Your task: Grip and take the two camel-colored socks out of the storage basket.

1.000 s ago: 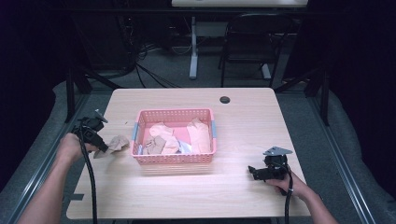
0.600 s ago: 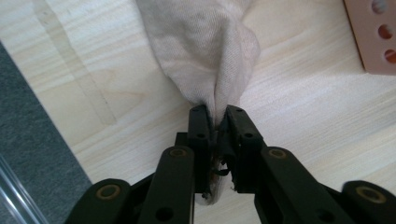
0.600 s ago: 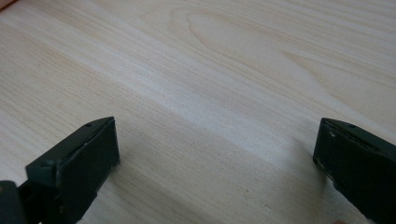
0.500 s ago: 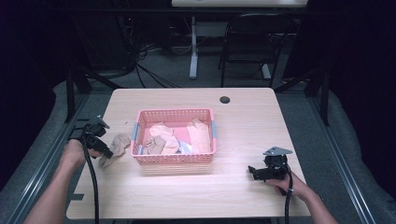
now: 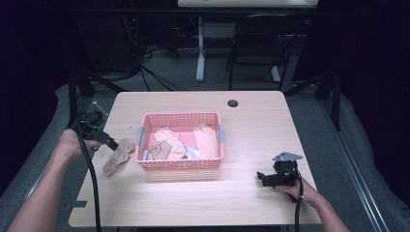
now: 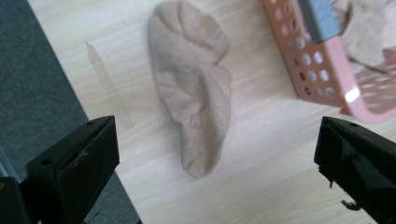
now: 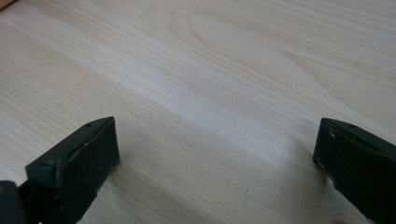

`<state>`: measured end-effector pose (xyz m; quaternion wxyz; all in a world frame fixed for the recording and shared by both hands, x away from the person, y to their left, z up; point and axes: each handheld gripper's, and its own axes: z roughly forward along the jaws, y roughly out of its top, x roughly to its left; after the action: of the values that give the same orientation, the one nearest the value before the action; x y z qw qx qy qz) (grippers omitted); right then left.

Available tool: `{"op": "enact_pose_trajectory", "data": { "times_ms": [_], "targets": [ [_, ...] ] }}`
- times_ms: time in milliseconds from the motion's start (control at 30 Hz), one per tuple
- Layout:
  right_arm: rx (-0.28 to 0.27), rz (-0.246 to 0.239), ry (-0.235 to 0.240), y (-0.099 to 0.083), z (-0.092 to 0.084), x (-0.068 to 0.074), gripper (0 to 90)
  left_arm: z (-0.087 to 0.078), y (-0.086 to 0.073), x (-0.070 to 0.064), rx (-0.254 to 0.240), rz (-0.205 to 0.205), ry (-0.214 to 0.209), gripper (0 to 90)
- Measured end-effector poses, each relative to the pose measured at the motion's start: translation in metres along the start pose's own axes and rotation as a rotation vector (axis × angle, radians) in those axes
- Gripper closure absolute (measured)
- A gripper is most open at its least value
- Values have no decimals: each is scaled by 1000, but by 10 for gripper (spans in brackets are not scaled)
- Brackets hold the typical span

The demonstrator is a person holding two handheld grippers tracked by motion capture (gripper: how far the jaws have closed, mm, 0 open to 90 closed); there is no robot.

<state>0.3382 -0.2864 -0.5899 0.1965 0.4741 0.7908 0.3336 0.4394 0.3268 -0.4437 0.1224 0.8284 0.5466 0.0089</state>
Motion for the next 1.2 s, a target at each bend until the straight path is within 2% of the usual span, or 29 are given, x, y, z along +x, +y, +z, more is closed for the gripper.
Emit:
{"op": "enact_pose_trajectory", "data": {
  "times_ms": [267,367,433,467,800,1000,1200],
  "targets": [
    [0,0,0,0,0,0,0,-32,17,-15,-47,43,34,0],
    [0,0,0,0,0,0,0,-39,23,-22,-62,66,36,0],
    [0,0,0,0,0,0,0,-41,31,-33,-82,97,31,0],
    [0,0,0,0,0,0,0,-41,31,-33,-82,97,31,0],
    [0,0,1,0,0,0,0,-18,61,-75,-56,198,-5,0],
    [0,0,0,0,0,0,0,-1,74,-96,-43,235,-26,1],
    [0,-1,2,0,0,0,0,17,82,-110,-30,259,-48,1]
  ]
}}
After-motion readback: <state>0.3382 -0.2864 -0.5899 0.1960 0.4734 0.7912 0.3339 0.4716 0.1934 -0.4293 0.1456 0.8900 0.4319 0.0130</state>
